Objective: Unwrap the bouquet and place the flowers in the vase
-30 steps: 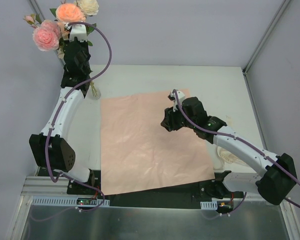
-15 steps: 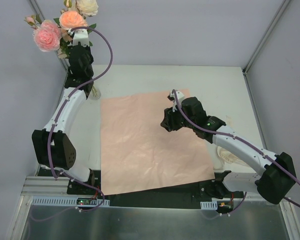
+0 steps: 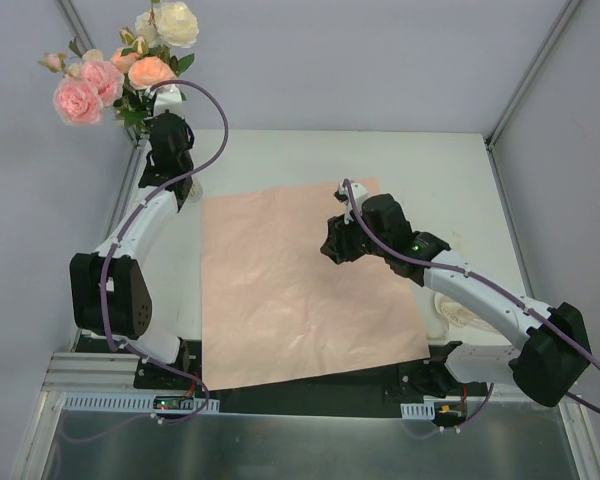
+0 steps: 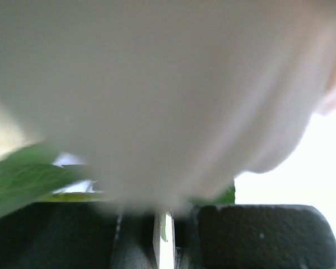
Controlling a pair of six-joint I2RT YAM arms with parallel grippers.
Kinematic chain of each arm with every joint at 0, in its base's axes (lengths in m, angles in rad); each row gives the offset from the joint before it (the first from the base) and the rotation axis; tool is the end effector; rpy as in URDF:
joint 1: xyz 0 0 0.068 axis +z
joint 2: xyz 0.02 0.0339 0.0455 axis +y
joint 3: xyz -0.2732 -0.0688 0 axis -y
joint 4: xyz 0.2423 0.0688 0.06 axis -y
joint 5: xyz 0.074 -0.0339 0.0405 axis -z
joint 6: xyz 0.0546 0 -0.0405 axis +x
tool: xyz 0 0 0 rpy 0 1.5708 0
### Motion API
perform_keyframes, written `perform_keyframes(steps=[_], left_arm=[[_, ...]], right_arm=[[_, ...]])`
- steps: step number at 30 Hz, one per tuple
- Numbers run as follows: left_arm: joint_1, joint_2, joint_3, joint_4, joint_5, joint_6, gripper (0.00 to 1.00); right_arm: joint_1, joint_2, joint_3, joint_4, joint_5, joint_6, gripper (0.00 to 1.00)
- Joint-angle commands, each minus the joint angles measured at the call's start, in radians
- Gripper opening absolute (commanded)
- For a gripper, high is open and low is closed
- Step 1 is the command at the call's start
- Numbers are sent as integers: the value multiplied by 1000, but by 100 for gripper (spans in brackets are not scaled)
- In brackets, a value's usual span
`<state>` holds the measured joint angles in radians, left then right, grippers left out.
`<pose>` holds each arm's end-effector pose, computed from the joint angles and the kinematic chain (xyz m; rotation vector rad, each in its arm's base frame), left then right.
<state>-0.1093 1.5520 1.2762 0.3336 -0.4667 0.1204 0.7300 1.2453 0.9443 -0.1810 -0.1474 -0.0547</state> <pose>0.3873 -0.0178 0.3855 -0.2012 1.5167 0.3614 0.2147 0.2029 0.2985 -0.8871 1.8990 0.5658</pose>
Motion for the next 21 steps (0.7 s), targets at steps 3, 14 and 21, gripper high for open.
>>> perform_keyframes(steps=[3,14,21], left_arm=[[5,-9,-32,-10,-35,-31,0],[7,-7,-46,18,-49,-33,3],[5,-85,-86,-10,-6,-79,63]], right_arm=[[-3,-1,44,15,-21,12,47],[-1,-7,39,12,-15,9,48],[-1,5,40,15,-29,16,47]])
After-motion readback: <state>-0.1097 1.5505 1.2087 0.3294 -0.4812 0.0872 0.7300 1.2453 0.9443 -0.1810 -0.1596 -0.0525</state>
